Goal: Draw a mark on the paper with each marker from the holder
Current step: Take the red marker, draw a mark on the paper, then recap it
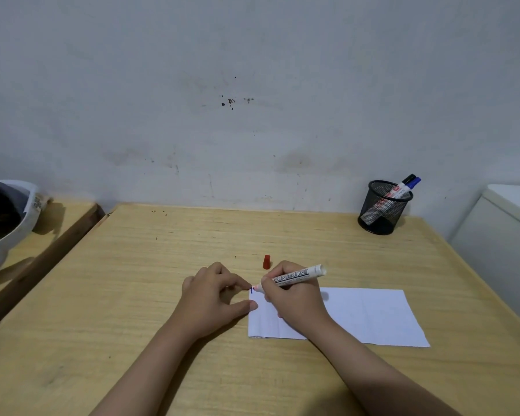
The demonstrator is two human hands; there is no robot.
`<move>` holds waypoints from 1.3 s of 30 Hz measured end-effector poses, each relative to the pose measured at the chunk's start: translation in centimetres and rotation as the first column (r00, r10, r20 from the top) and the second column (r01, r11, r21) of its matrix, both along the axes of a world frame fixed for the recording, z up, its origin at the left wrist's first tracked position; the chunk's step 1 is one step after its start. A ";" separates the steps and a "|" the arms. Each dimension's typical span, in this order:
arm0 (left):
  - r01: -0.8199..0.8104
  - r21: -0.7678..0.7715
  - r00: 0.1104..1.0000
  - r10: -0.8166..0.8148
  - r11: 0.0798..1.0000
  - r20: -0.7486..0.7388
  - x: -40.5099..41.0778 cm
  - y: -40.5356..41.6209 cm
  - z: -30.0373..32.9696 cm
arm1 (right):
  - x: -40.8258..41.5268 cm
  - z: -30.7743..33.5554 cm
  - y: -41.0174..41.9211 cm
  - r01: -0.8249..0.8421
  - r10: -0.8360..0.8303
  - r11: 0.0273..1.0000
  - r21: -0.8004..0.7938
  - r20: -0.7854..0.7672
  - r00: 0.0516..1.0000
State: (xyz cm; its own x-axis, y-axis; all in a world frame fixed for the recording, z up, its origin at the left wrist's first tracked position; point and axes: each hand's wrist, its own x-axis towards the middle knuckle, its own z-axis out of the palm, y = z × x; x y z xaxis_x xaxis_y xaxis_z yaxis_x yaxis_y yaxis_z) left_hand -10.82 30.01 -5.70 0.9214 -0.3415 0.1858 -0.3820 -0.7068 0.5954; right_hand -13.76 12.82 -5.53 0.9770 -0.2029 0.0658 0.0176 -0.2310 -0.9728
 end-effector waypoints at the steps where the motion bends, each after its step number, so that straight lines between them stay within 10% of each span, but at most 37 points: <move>1: 0.001 0.002 1.000 -0.001 1.000 0.003 0.0 0.0 0.0 | 0.0 0.0 0.0 -0.002 0.002 1.000 -0.004 -0.002 1.000; 21: -0.010 0.018 1.000 0.010 1.000 0.010 -0.1 0.0 0.0 | 0.0 0.5 0.1 0.027 -0.024 0.998 0.052 -0.046 0.999; 32: -0.033 -0.172 0.987 0.006 0.984 -0.158 2.5 -2.7 2.4 | -0.1 3.3 -1.9 0.140 -0.208 0.824 0.550 0.063 0.976; 39: 0.113 0.157 0.994 -0.111 0.981 -0.021 4.7 -6.8 3.1 | -1.9 5.3 -4.8 0.058 -0.161 0.829 0.557 0.138 0.977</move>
